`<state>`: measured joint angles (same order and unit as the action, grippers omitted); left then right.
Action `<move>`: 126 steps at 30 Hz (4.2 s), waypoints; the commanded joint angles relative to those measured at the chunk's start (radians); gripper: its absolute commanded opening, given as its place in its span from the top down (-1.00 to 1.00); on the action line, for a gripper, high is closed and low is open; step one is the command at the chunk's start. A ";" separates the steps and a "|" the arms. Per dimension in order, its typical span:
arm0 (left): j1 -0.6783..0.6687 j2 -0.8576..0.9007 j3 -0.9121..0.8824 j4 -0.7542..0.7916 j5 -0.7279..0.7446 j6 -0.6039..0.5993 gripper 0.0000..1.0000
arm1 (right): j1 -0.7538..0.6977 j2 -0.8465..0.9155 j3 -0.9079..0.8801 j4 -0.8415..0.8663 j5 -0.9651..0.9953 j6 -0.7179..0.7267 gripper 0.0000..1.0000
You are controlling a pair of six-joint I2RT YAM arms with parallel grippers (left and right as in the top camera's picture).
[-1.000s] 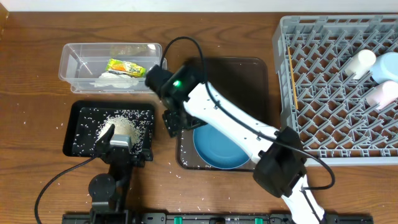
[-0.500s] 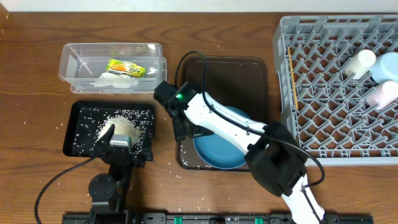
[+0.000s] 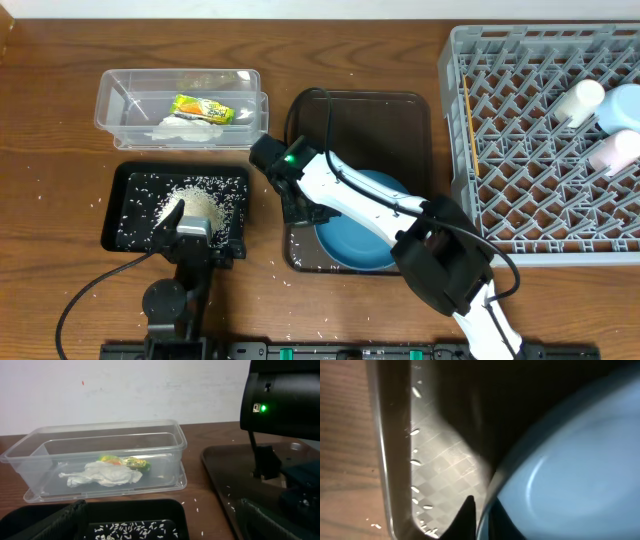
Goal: Sort waste into correct bins and load items into the dishwasher rack
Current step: 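Lift the blue plate with the right gripper over the dish rack, then lower the plate upright into the rack's back slots and release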
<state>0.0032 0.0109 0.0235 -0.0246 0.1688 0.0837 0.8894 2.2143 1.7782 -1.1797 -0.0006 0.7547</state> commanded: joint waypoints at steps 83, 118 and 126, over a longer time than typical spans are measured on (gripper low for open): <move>-0.003 -0.007 -0.019 -0.030 -0.001 0.013 -0.90 | -1.120 0.089 0.510 0.152 -1.455 -0.654 0.98; -0.003 -0.007 -0.019 -0.030 -0.001 0.013 -0.90 | -1.177 0.090 0.510 0.095 -1.408 -0.640 0.95; -0.003 -0.007 -0.019 -0.030 -0.001 0.013 -0.90 | -1.172 0.095 0.509 0.074 -1.309 -0.639 0.88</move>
<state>0.0032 0.0109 0.0235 -0.0250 0.1654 0.0837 -0.2859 2.2883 2.2936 -1.0966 -1.3369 0.1146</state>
